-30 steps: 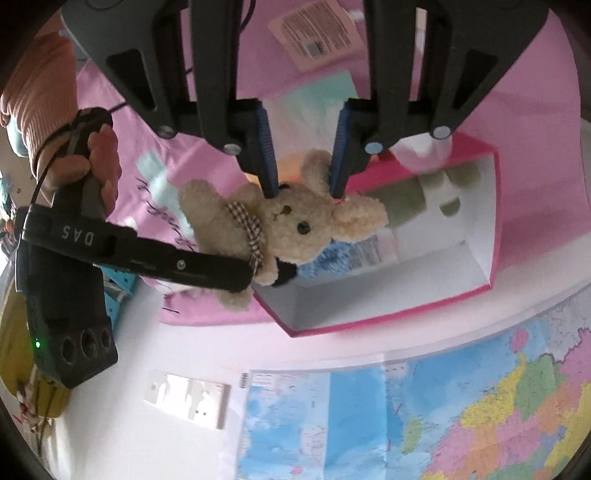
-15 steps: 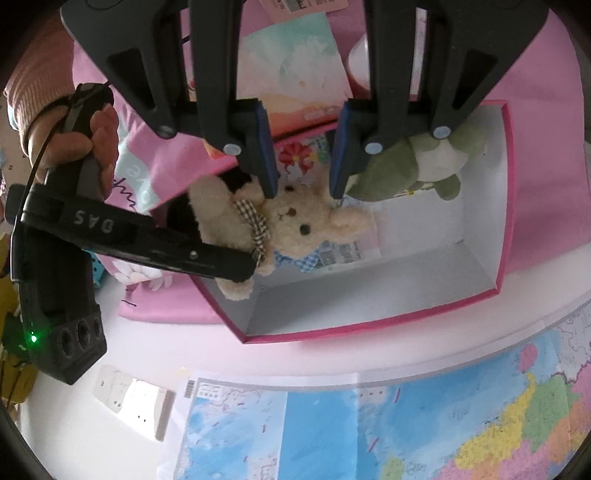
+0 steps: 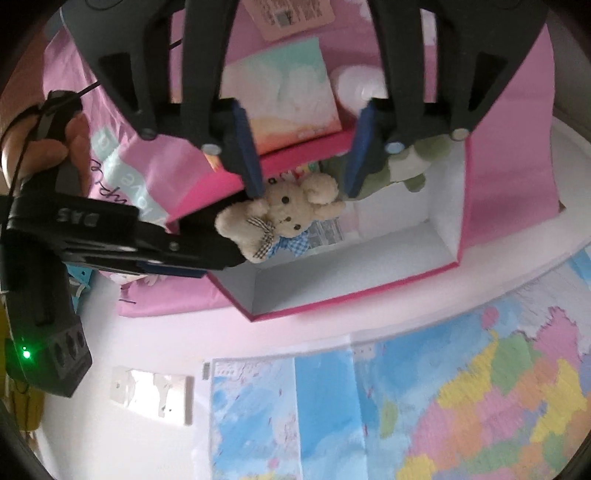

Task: Organize soft objects
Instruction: 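Withdraw the open right gripper from the pink box, then grasp the pink squeeze pouch on the bedspread with the right gripper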

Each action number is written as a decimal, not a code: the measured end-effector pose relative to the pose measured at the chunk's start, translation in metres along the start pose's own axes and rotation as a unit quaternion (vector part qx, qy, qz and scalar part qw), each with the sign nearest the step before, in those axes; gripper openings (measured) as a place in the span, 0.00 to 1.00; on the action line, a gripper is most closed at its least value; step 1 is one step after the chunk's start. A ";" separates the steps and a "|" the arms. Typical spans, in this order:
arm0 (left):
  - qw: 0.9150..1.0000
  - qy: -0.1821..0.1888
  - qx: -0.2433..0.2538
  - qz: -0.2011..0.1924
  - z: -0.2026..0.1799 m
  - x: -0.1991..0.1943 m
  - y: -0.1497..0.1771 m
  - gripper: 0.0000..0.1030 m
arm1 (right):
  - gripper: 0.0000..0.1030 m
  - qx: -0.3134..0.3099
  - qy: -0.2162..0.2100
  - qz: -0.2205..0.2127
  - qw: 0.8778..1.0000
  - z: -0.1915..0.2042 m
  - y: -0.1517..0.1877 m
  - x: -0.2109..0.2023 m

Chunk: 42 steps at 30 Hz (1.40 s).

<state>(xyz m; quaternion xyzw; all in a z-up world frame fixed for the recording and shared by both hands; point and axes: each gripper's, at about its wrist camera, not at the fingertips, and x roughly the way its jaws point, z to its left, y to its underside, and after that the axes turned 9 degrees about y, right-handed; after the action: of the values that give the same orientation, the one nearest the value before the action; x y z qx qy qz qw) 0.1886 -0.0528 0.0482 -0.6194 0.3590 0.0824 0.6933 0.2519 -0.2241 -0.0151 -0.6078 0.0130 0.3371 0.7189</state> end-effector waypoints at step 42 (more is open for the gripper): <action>0.979 0.093 -0.118 0.136 0.039 -0.012 0.164 0.48 | 0.26 0.005 -0.101 0.173 0.980 0.072 0.156 0.032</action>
<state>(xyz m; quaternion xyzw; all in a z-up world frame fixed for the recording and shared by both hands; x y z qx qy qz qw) 0.1038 0.0230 -0.0768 -0.6474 0.4903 0.1594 0.5614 0.1702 -0.1402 -0.1454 -0.5558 0.0472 0.5160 0.6501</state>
